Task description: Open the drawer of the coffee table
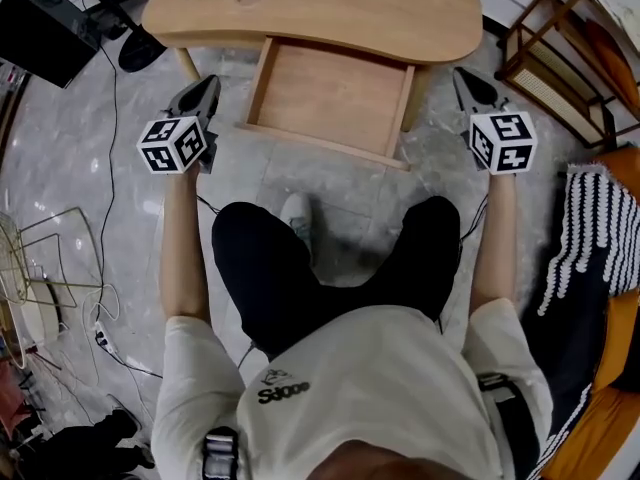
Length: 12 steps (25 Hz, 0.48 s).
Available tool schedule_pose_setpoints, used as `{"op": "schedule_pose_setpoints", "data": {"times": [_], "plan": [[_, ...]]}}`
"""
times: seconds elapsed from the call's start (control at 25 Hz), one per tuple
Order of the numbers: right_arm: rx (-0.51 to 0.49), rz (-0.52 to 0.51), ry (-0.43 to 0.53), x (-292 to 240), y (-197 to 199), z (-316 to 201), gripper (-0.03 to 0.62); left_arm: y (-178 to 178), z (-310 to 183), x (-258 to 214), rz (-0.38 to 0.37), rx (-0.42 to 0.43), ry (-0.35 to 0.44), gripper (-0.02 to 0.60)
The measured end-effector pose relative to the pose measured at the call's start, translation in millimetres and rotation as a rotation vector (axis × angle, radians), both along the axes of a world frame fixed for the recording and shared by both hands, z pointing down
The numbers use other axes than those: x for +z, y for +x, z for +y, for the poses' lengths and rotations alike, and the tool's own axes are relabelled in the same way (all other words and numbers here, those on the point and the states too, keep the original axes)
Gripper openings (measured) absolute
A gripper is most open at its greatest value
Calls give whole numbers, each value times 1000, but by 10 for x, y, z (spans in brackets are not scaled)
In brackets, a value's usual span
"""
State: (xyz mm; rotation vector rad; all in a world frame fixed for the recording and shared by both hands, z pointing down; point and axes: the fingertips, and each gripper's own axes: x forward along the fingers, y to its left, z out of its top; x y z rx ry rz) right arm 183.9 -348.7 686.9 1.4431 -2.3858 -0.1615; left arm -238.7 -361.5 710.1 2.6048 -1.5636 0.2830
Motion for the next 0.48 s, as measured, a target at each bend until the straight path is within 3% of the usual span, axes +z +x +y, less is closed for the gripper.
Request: {"op": "schedule_pose_setpoints", "data": {"times": [0.24, 0.4, 0.48], "plan": [[-41, 20, 94, -296, -445, -160, 6, 399, -188, -366, -69, 86, 92, 18], [-7, 33, 116, -345, -486, -376, 6, 425, -431, -285, -139, 97, 113, 18], [15, 33, 125, -358, -504, -484, 6, 397, -588, -265, -135, 100, 116, 18]]}}
